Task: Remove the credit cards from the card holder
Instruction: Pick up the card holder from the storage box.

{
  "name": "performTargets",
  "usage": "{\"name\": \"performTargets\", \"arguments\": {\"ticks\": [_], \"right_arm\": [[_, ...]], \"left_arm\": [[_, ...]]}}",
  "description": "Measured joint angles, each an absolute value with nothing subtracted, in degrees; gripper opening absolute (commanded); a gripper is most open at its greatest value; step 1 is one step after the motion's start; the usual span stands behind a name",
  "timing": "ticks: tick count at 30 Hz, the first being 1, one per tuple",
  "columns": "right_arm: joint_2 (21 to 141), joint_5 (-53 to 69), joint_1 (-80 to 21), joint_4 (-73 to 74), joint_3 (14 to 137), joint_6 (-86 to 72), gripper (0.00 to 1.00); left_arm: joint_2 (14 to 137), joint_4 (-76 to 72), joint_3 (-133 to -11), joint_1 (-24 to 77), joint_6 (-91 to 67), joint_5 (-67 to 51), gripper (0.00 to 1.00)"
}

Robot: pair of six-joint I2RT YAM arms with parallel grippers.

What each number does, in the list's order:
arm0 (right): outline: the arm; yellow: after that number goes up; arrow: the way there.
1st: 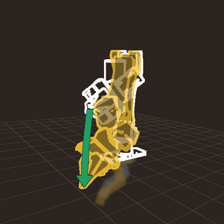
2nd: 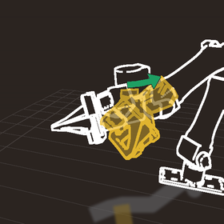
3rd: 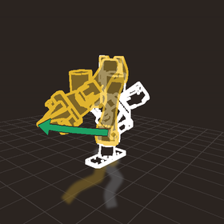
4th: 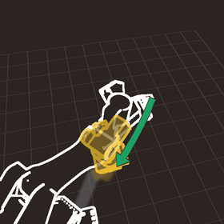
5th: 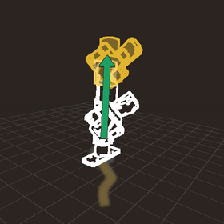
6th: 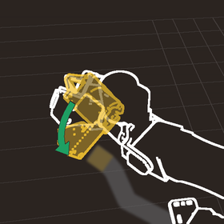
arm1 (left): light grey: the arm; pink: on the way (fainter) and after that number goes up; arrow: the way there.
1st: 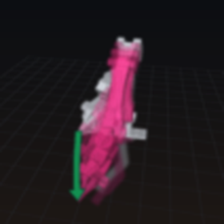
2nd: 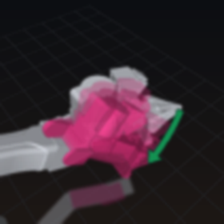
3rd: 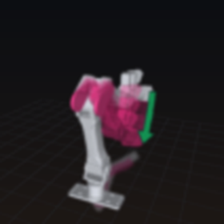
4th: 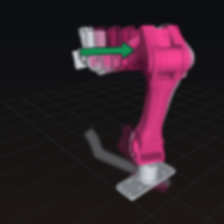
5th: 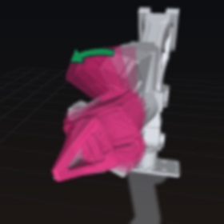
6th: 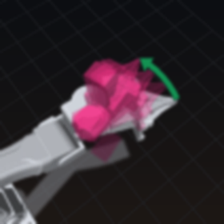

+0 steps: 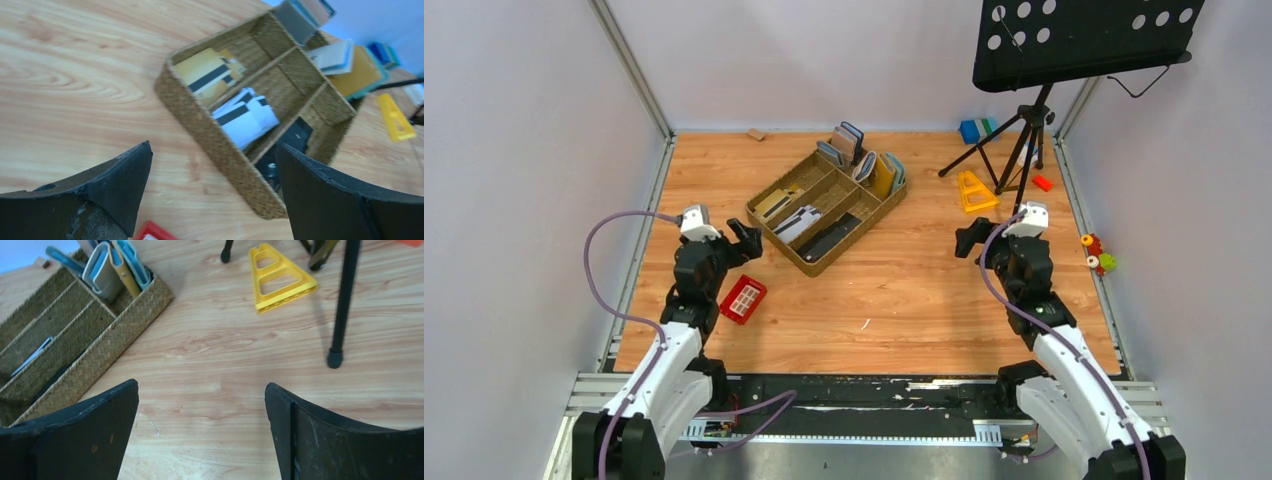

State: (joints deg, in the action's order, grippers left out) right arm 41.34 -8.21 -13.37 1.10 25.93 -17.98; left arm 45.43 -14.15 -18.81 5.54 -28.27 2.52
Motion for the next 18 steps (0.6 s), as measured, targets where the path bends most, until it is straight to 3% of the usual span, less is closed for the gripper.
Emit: {"name": "performTargets", "arguments": {"ticks": [4, 12, 18], "right_arm": [[48.8, -2.3, -13.4, -0.3, 28.3, -17.7, 0.89], [65.2, 8.0, -13.5, -4.2, 38.7, -16.8, 0.84], [77.1, 11.6, -14.6, -7.3, 47.9, -16.2, 0.69]], "left_arm": [[49.4, -18.9, -18.8, 7.9, -29.1, -1.9, 1.0], [55.1, -16.6, -23.4, 19.0, -29.2, 1.5, 1.0], [55.5, -18.4, -23.1, 19.0, -29.0, 2.6, 1.0]]}}
